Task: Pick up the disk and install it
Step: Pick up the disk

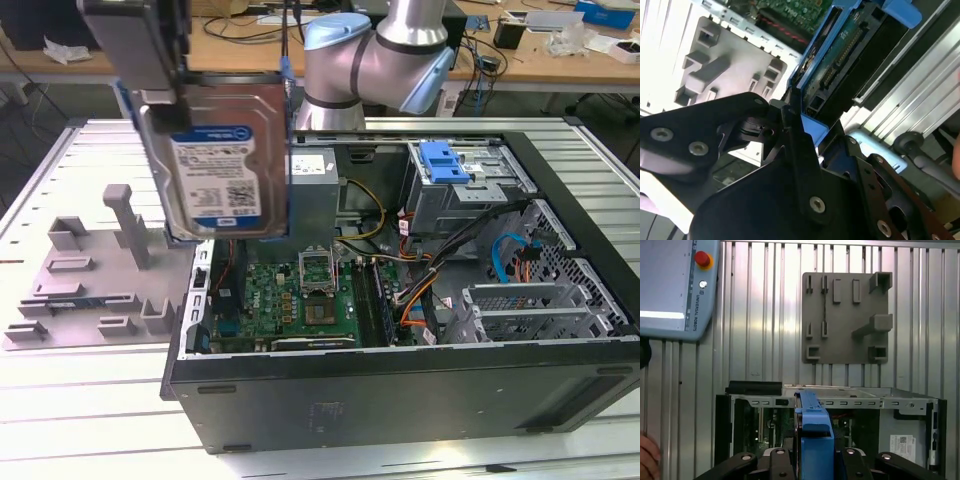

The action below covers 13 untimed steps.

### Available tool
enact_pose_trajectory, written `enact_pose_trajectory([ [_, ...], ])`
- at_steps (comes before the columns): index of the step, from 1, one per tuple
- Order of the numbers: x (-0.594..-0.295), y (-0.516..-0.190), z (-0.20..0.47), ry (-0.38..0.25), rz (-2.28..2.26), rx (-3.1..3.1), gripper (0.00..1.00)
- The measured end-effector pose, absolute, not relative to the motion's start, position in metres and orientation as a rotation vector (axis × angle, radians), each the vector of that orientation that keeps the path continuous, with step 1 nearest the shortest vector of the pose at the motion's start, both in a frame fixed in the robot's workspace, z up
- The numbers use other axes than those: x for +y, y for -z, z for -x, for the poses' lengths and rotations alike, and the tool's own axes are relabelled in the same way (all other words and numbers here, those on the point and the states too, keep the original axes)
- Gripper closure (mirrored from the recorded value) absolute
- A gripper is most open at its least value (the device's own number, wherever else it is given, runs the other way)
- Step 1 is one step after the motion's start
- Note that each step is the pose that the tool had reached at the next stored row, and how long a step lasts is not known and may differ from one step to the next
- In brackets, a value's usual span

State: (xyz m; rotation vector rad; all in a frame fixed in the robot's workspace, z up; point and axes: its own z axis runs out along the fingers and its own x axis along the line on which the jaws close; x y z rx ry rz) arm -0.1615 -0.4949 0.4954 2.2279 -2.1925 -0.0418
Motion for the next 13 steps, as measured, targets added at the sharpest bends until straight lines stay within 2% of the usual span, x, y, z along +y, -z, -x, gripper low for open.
enact_pose_trajectory([
  [13, -0.525, -0.496, 0.083, 0.043, -2.227, -2.192, 0.63],
])
